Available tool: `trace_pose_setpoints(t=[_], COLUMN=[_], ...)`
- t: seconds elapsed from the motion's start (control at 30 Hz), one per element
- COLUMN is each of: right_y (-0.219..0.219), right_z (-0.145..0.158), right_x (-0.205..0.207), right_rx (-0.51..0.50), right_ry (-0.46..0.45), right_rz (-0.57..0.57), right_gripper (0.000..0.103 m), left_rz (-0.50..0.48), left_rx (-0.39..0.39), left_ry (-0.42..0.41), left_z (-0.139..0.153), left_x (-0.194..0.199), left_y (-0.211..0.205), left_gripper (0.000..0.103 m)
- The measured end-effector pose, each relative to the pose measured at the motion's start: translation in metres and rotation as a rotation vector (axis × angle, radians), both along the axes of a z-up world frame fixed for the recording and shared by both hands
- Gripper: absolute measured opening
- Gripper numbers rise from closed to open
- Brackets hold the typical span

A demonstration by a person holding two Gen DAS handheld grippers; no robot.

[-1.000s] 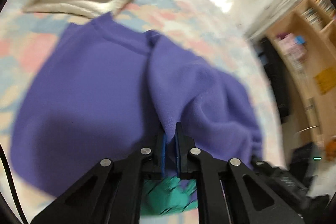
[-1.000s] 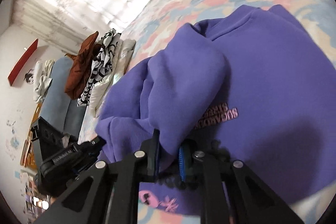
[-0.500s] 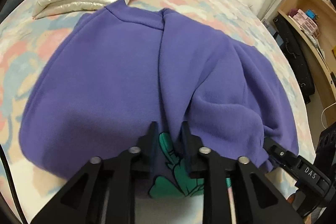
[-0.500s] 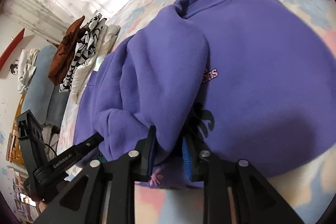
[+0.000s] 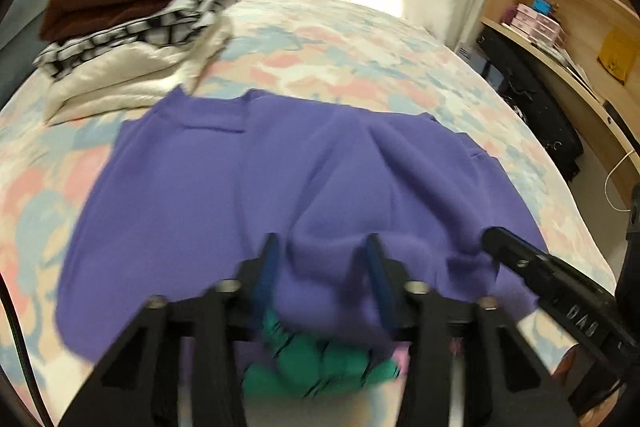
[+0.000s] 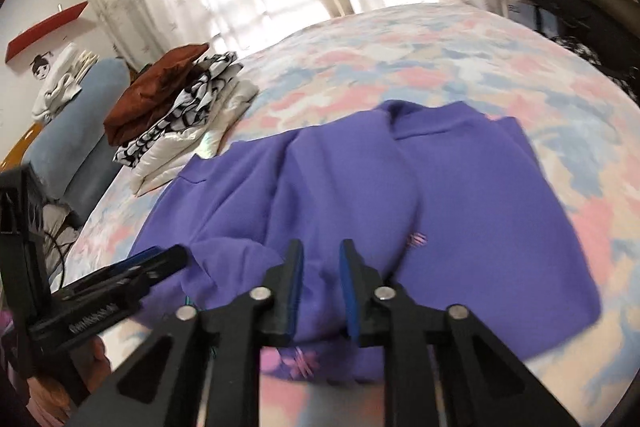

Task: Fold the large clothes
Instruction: 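Smooth the hood flat on the body and open both tools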

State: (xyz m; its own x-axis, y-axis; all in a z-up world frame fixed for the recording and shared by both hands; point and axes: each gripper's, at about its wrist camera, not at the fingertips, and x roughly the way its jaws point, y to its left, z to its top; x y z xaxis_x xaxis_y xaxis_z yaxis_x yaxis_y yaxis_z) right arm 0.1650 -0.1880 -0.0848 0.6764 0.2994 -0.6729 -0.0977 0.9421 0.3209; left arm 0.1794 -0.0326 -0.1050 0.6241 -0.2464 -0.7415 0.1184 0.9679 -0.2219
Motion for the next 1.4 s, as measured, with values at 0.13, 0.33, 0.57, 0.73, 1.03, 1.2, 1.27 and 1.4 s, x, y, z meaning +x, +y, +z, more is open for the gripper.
trace_pose_setpoints(t=[0.13, 0.33, 0.57, 0.73, 1.03, 1.2, 1.27, 1.4], right_y=[0.009, 0.009, 0.012, 0.006, 0.007, 0.014, 0.017, 0.026], right_z=[-0.007, -0.042, -0.047, -0.046, -0.017, 0.002, 0.007, 0.014], right_x=[0.031, 0.055, 0.047, 0.051, 0.026, -0.008, -0.022, -0.048], right_rx=[-0.013, -0.057, -0.071, -0.027, 0.034, 0.020, 0.015, 0.004], right_ry=[-0.003, 0.083, 0.061, 0.088, 0.070, 0.033, 0.026, 0.020], right_rz=[0.010, 0.004, 0.005, 0.010, 0.009, 0.025, 0.039, 0.075], right_gripper=[0.012, 0.003, 0.003, 0.004, 0.005, 0.005, 0.005, 0.005], left_rz=[0.008, 0.059, 0.036, 0.021, 0.035, 0.060, 0.070, 0.078], left_rx=[-0.008, -0.015, 0.074, 0.080, 0.008, 0.026, 0.025, 0.012], left_ry=[-0.007, 0.066, -0.006, -0.014, 0.043, 0.040, 0.050, 0.069], left_z=[-0.007, -0.039, -0.044, -0.039, -0.011, 0.005, 0.010, 0.016], left_x=[0.028, 0.048, 0.039, 0.034, 0.005, -0.029, -0.045, -0.073], left_y=[-0.011, -0.003, -0.011, -0.012, -0.003, 0.012, 0.021, 0.038], left_gripper=[0.022, 0.021, 0.021, 0.024, 0.049, 0.049, 0.050, 0.051])
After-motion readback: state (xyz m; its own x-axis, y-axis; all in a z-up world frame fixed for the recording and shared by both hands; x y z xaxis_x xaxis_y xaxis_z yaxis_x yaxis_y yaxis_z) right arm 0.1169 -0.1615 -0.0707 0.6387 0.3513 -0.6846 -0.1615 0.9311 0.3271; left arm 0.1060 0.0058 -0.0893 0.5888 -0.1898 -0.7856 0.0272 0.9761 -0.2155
